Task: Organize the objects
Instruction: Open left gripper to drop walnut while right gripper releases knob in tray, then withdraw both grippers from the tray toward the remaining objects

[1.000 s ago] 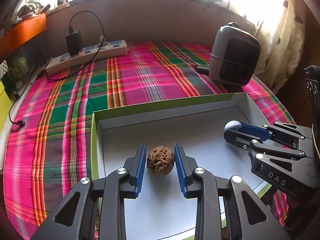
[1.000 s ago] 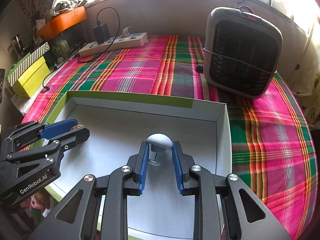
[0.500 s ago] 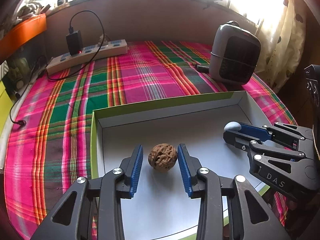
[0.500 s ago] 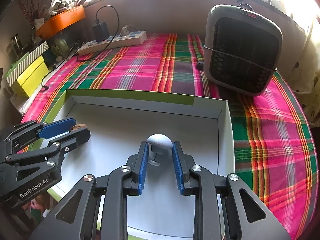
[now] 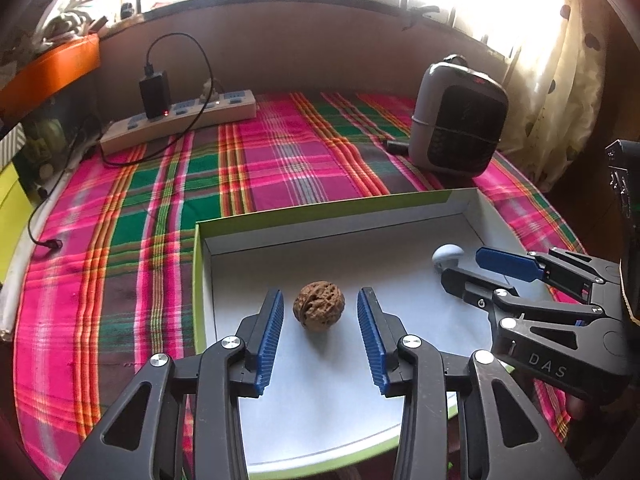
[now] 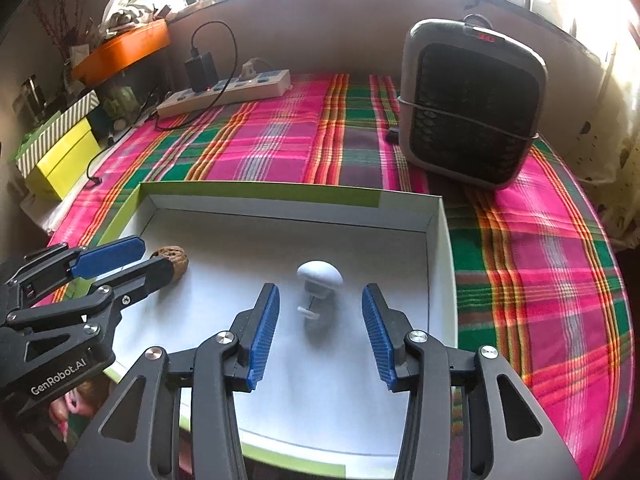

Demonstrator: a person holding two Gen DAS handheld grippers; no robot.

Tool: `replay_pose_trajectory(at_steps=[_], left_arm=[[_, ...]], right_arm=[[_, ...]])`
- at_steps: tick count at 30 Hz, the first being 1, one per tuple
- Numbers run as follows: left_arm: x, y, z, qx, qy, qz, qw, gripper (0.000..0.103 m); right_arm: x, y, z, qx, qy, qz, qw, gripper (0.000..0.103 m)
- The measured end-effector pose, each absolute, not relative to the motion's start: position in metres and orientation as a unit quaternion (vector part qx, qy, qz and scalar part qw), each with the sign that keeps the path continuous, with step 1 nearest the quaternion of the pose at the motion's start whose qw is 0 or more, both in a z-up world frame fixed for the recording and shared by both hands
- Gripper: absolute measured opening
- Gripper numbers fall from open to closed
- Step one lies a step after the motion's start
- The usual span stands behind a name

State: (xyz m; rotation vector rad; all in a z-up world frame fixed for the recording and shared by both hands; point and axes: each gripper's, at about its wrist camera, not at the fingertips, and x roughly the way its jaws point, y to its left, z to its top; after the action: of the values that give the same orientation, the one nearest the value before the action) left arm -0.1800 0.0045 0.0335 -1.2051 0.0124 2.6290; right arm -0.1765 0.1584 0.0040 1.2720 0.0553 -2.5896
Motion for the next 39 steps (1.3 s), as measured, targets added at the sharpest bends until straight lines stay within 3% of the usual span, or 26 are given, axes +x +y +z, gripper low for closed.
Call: replay_pose_trajectory(at_steps=[19, 39], left_arm=[[-0.11, -0.03, 0.059, -0.372, -0.015, 0.924, 0.092, 0.037], [-0.05, -0.068, 0.035, -0.388, -0.062, 0.917, 0.071, 0.042]], right_arm=[[-0.116, 0.182, 0.033, 0.394, -0.003, -0.911, 0.119, 0.045], [-0.061, 0.218, 0.014, 0.398, -0.028, -0.912, 0.098, 0.045]])
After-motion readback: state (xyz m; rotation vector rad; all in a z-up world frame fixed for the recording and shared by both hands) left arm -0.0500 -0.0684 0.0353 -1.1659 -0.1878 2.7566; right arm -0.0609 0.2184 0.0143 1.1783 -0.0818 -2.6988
